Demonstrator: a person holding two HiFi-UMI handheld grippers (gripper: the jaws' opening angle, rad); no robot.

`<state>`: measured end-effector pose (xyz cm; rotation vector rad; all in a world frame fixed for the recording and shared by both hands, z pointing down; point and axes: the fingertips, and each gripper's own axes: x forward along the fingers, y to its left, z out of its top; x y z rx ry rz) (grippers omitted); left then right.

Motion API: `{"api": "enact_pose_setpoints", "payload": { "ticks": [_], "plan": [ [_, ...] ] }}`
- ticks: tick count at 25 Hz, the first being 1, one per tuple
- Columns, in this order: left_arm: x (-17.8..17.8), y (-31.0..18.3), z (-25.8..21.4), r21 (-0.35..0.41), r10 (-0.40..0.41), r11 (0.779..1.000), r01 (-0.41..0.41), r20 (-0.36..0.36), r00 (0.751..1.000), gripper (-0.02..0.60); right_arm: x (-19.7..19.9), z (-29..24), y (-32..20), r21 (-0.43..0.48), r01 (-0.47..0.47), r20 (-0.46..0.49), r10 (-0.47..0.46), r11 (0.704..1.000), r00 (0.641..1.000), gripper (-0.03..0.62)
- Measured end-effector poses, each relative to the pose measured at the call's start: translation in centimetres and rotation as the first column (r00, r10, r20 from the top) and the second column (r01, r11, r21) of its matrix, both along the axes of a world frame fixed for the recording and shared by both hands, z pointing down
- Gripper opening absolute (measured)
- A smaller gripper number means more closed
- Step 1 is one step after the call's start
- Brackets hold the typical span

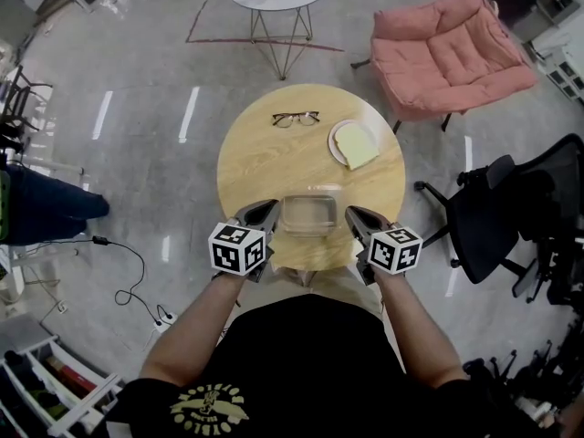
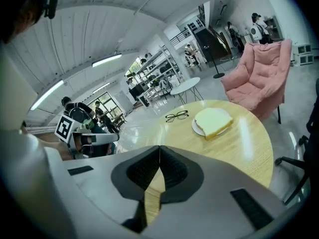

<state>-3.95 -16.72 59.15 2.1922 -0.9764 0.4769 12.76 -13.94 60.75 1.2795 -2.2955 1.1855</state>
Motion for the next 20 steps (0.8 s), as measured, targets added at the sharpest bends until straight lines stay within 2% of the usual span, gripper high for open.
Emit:
{"api": "enact_pose_setpoints", "payload": {
  "ticks": [7, 14, 20],
  "plan": [
    [0.4, -0.6, -4.1, 0.103, 0.025, 0.994, -0.027, 0.02, 0.999, 0.017, 0.3, -4.1, -0.1, 0.072, -0.036, -0.001, 0.036, 0.997, 0.999, 0.015],
    [0.1, -1.0, -8.0, 0.232, 0.052, 0.971, -0.061, 0.047, 0.998, 0.017, -0.2, -8.1, 0.0, 0.165, -0.036, -0.028, 0.041, 0.986, 0.999, 0.015],
    [-0.3, -1.3, -11.2, 0.307, 0.052, 0.95, -0.063, 0.043, 0.998, 0.015, -0.7, -11.6, 0.1, 0.242, -0.015, -0.049, 0.028, 0.97, 0.998, 0.015]
  ]
}}
